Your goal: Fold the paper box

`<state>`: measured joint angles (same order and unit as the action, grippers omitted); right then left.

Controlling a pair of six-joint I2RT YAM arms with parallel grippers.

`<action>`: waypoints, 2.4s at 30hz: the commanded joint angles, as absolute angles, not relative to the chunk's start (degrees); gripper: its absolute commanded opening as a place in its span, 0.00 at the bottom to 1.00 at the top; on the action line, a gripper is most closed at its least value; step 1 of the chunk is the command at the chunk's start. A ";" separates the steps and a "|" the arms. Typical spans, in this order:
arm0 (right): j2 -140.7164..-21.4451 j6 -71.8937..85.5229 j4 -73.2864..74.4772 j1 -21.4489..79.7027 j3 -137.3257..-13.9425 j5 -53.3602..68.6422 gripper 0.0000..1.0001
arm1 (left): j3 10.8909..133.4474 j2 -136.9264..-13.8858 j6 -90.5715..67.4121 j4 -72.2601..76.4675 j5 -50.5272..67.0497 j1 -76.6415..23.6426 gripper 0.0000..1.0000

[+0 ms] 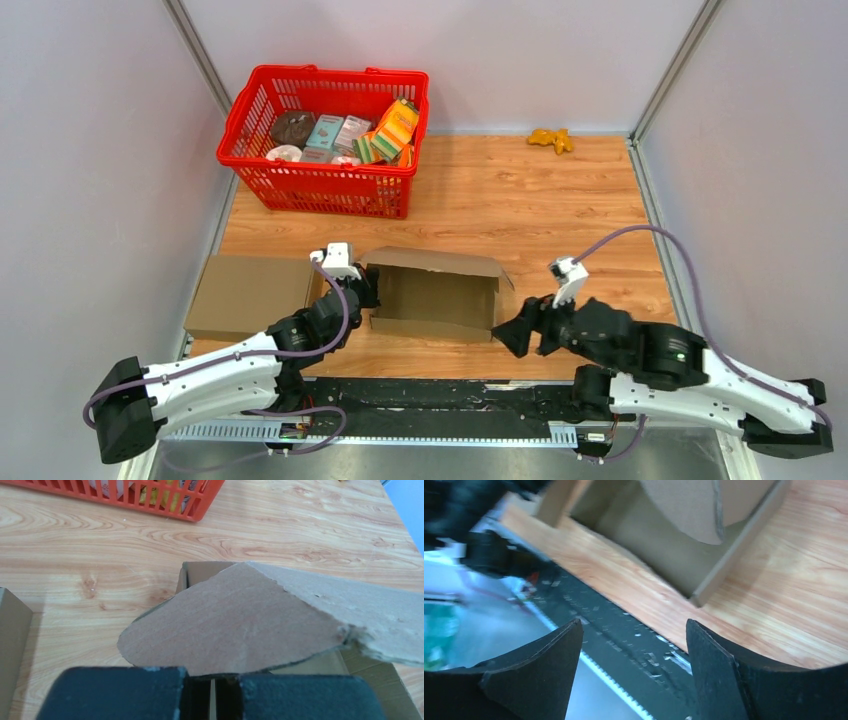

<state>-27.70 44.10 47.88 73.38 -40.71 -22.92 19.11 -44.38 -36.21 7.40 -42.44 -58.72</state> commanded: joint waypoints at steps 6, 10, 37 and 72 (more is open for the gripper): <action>-36.09 35.87 50.45 73.04 -64.05 -21.27 0.83 | 18.72 -44.47 -38.23 2.64 -40.26 -59.50 0.04; -54.18 32.17 46.60 59.83 -73.55 -5.20 0.78 | 18.90 -44.12 -38.76 1.23 -40.08 -59.50 0.04; -71.45 42.19 5.01 52.29 -44.74 21.53 0.64 | 32.95 -1.14 -52.66 -46.67 -3.86 -59.50 0.51; -44.65 41.66 33.93 40.89 -28.40 9.92 0.62 | 27.68 -51.51 -44.65 -11.77 -5.36 -48.08 0.35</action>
<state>-47.51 41.69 26.92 45.45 -29.93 12.01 27.22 -54.39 -45.45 -11.55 -5.08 -48.34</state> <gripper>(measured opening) 0.631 0.331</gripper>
